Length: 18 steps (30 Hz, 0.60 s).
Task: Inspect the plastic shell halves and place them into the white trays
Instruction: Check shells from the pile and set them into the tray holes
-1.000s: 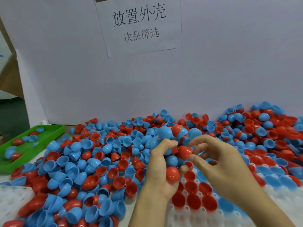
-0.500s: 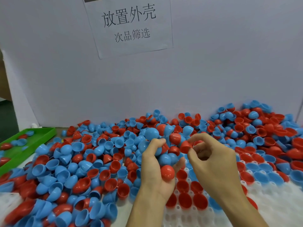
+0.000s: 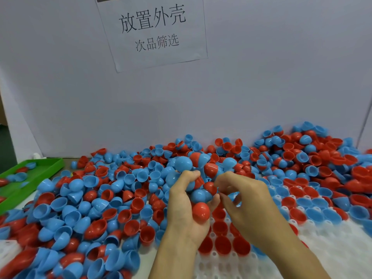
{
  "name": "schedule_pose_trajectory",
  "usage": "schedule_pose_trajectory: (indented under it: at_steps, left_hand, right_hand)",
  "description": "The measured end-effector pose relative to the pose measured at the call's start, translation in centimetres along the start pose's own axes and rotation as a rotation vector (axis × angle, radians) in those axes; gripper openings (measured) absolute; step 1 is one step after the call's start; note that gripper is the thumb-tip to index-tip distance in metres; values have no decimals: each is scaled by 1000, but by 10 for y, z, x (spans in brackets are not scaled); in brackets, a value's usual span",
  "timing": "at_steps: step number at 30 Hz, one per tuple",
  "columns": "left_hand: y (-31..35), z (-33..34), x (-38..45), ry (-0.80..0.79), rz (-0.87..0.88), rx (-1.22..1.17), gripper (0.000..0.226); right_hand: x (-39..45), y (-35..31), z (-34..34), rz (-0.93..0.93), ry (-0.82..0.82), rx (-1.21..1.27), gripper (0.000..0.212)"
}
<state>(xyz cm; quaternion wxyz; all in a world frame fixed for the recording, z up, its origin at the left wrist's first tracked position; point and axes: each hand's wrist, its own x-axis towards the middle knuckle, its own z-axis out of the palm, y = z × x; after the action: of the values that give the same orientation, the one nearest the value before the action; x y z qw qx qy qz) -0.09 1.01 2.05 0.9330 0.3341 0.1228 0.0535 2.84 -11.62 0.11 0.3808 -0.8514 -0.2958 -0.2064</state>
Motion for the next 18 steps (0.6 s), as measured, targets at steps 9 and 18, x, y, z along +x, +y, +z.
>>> schedule_pose_trajectory:
  at_steps: [9, 18]
  left_hand:
    - [5, -1, 2, 101, 31, -163, 49]
    - [5, -3, 4, 152, 49, -168, 38]
  right_hand:
    - [0, 5, -4, -17, 9, -14, 43]
    - [2, 3, -10, 72, 48, 287, 42]
